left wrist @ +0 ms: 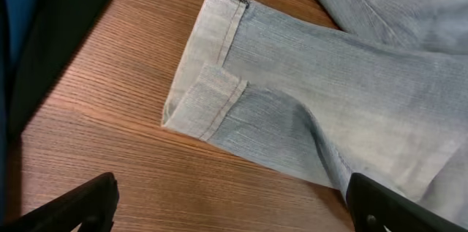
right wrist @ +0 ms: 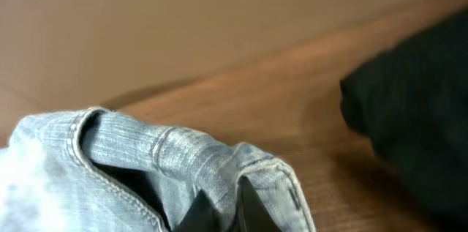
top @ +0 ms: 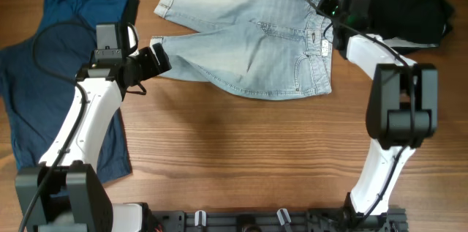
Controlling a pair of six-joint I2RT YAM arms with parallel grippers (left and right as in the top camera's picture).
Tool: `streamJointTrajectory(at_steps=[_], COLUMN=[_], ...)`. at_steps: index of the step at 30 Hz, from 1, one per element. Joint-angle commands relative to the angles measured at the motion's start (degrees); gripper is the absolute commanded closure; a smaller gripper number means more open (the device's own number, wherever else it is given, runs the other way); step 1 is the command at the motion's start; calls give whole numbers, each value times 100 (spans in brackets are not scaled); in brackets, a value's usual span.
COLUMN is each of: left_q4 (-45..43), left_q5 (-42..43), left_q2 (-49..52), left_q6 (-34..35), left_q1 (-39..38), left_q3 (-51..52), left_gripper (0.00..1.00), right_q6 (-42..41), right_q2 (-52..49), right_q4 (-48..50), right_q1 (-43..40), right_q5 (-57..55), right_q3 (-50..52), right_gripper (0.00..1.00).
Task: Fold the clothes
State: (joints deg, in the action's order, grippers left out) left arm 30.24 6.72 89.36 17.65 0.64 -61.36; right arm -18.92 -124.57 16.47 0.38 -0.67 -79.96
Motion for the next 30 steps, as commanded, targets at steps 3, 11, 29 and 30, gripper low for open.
streamJointTrajectory(at_steps=[3,11,29,30], left_q4=[-125,-339,-2402,-2398], left_q5=[68,70,632,629], left_q2=[28,214,1980,1845], left_q6=[-98,-1458,-2415,-2326], left_q1=[-17,-11,-13,-13], left_q3=[-90,-87,-92,-92], left_gripper=[0,0,68,74], right_q6=[289,603,997,997], right_q2=[-92,1740,2295,2295], right_q4=[-535,-3598,-5718,-5705], right_q1=[-81,-188,-186,-186], right_q5=[472,2258,2210,2210], right_q3=[-44,-48,-48,-48], right_gripper=[0,0,0,1])
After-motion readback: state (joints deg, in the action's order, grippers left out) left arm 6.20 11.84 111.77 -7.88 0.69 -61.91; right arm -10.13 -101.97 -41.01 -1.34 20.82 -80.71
